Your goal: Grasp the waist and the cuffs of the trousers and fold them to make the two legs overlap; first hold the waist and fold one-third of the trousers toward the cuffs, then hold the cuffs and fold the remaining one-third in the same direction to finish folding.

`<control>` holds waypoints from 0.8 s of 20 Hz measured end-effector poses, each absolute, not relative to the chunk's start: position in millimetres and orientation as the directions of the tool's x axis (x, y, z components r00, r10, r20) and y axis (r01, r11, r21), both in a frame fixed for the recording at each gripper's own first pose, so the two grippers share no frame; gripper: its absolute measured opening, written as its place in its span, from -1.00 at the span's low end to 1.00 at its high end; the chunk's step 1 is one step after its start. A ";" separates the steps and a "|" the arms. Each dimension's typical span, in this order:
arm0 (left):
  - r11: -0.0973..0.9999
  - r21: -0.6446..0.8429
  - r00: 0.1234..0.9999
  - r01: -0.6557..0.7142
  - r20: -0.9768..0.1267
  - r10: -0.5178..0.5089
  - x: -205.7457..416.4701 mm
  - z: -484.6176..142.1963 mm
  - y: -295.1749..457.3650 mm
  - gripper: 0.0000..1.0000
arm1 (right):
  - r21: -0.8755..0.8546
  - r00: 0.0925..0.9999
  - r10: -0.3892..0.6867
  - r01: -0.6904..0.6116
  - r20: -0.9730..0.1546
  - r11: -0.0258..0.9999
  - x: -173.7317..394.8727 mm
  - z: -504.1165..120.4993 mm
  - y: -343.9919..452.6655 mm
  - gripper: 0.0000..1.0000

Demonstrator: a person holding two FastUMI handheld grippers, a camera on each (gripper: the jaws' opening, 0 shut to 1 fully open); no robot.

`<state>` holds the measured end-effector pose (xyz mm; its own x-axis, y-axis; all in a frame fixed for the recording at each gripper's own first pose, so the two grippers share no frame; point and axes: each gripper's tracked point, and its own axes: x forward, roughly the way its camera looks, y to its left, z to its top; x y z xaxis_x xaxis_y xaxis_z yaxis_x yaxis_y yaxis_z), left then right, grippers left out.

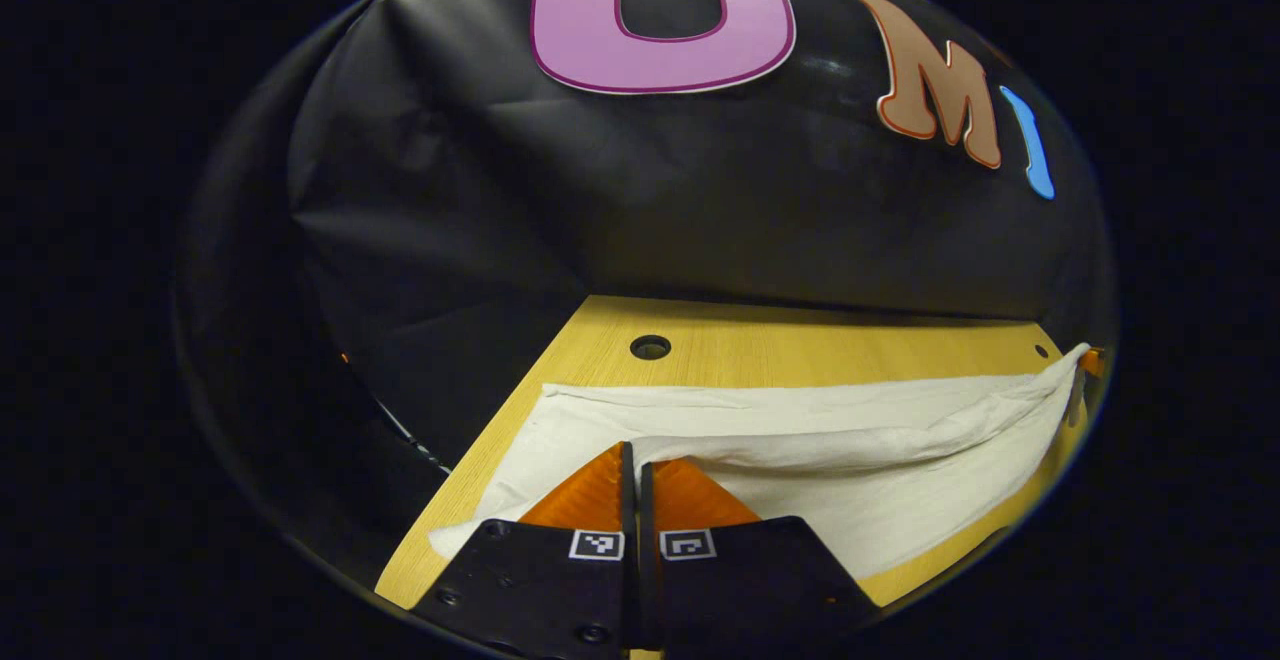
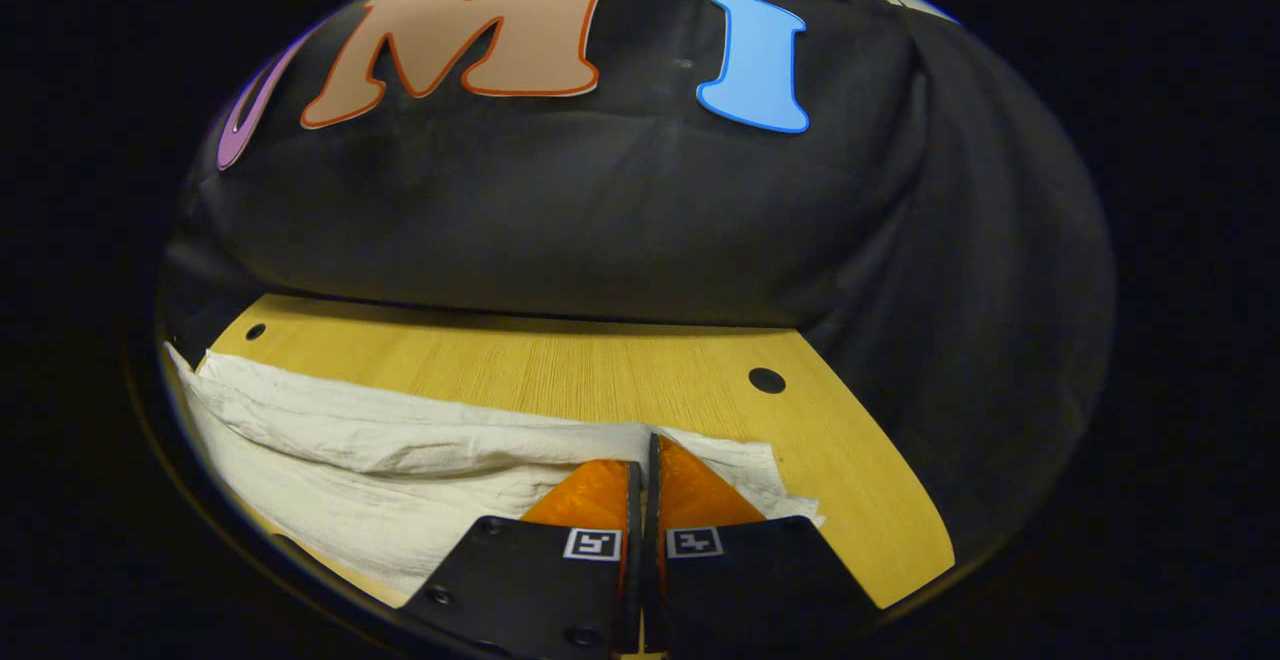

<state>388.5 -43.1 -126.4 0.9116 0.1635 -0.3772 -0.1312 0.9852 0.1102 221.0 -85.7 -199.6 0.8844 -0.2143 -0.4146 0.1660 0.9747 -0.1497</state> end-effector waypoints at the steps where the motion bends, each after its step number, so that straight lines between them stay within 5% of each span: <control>1: 0.986 0.096 0.913 -0.135 -0.375 0.161 402.8 -129.7 -42.7 -1.00 | -0.143 0.884 -0.209 0.163 -0.418 0.976 234.6 -204.4 -83.9 -0.96; 7: 0.985 0.091 0.895 -0.147 -0.412 0.171 462.4 -170.0 -40.6 -1.00 | -0.061 0.882 -0.146 0.132 -0.448 0.989 294.5 -257.8 -68.8 -0.99; 9: 0.983 0.119 0.882 -0.142 -0.436 0.180 468.9 -184.5 -41.5 -1.00 | -0.035 0.872 -0.116 0.112 -0.476 0.993 293.4 -270.8 -66.0 -0.71; 12: 0.987 0.083 0.879 -0.137 -0.449 0.160 467.7 -189.2 -48.9 -0.88 | -0.038 0.879 -0.103 0.096 -0.465 0.995 301.5 -273.8 -64.8 -0.56; 13: 0.987 0.069 0.882 -0.142 -0.443 0.158 470.1 -189.3 -51.9 -0.61 | -0.031 0.885 -0.085 0.080 -0.457 0.996 300.8 -270.5 -62.1 -0.48; 16: 0.984 0.040 0.899 -0.175 -0.400 0.176 464.3 -169.1 -52.9 0.98 | -0.022 0.892 -0.065 0.062 -0.447 0.998 294.5 -258.5 -66.0 0.99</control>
<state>464.3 -52.9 -169.1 0.8994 0.1762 -0.4002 -0.1749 0.9838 0.0400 294.5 -66.0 -258.5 0.8920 -0.0648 -0.4473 0.0616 0.9979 -0.0219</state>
